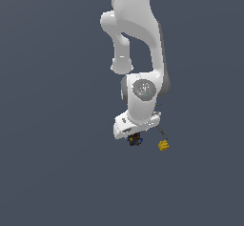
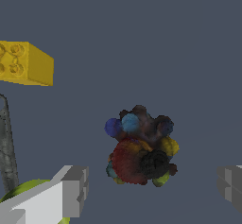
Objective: Pick up a designated object from a clutter of objects.
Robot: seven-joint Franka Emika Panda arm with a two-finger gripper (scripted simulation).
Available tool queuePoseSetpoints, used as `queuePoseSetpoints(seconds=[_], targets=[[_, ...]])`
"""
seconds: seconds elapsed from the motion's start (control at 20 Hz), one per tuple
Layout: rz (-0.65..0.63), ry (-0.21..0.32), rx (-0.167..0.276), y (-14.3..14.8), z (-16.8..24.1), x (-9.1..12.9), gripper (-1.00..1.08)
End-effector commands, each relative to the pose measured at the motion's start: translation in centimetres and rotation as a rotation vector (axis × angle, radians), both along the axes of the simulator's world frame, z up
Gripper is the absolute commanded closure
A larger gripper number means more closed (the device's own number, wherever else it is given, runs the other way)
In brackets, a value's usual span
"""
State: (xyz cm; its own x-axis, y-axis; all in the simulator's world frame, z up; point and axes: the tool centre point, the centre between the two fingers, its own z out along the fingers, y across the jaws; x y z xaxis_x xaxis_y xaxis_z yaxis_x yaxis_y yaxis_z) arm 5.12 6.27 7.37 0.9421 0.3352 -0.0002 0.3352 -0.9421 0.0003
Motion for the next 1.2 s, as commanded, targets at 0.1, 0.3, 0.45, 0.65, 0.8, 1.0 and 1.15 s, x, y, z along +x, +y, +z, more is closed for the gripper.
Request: queuePoseSetpoints(seconds=[0.1,0.3,0.45,0.65,0.8,1.0,1.15], targets=[[0.001,0.001,0.000,0.0,-2.0,-0.1,-0.92],[0.002,0.000,0.000,0.0,-3.7,-0.1,-0.92],[0.002,0.000,0.000,0.0,-4.3,0.0,-0.92],[0.002,0.000,0.000,0.0,-4.4,0.0,1.08],[0.002,0.000,0.000,0.0,-4.4,0.0,1.08],[0.002,0.000,0.000,0.0,-4.4,0.0,1.08],[0.002,-0.008,0.001,0.1,-3.9,0.3,1.08]])
